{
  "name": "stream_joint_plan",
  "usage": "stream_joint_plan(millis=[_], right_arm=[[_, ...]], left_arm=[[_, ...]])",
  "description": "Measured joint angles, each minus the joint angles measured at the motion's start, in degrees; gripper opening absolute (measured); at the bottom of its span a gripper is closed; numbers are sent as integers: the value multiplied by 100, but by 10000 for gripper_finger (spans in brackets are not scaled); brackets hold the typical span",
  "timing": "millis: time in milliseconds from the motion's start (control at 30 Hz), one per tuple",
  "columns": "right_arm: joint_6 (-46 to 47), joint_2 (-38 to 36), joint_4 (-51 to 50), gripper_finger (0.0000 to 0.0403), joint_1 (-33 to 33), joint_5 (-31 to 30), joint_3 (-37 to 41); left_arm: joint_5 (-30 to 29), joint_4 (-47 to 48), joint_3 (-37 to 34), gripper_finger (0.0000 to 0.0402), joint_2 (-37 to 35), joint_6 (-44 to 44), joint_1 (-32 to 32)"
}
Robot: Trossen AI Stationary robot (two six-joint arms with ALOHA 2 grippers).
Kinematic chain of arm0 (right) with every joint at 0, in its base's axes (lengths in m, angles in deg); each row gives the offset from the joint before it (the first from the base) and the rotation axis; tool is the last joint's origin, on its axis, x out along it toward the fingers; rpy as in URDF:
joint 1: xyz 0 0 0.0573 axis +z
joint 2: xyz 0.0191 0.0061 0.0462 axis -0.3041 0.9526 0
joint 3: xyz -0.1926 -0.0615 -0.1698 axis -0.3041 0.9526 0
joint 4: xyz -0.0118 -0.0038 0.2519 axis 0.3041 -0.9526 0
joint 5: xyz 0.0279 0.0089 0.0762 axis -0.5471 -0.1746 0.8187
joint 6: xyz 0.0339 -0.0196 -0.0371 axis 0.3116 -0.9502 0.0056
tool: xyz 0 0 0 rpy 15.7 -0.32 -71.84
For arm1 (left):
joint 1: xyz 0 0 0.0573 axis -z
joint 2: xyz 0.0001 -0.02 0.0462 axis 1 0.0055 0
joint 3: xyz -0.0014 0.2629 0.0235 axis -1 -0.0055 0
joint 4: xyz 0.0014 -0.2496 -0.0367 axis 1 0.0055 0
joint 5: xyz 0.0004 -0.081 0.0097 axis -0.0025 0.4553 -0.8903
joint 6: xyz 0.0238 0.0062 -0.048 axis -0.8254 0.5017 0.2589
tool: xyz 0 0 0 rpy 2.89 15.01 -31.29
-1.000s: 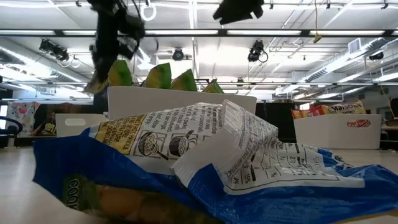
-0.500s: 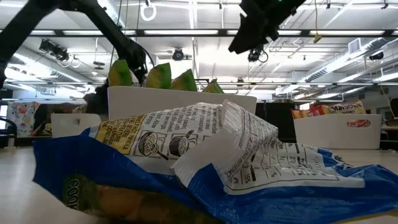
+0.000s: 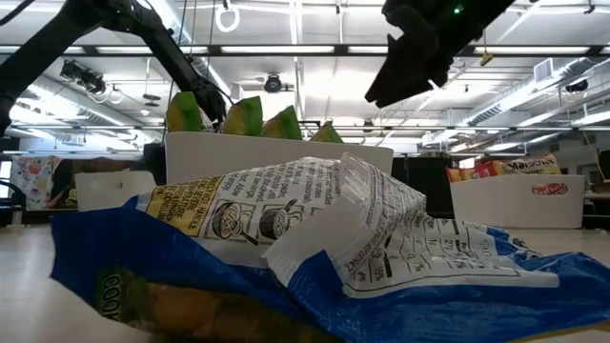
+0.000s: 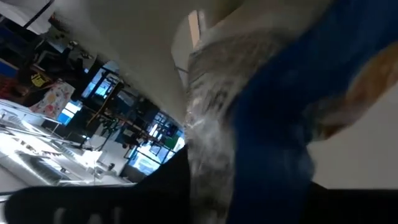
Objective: Sort Maruchan noodles
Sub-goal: Put the blue noodle pack into the top left white bin
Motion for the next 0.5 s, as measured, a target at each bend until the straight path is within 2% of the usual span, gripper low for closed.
stream_joint_plan(millis=[233, 400, 500], right_arm=[[389, 0, 6, 255, 397, 208, 13], [468, 0, -53, 251, 449, 629, 10], [504, 2, -192, 250, 446, 684, 10]], left_arm=[[106, 30, 0, 183, 0, 222, -2], [181, 34, 40, 220, 0, 300, 9], [189, 100, 228, 239, 0, 424, 20]])
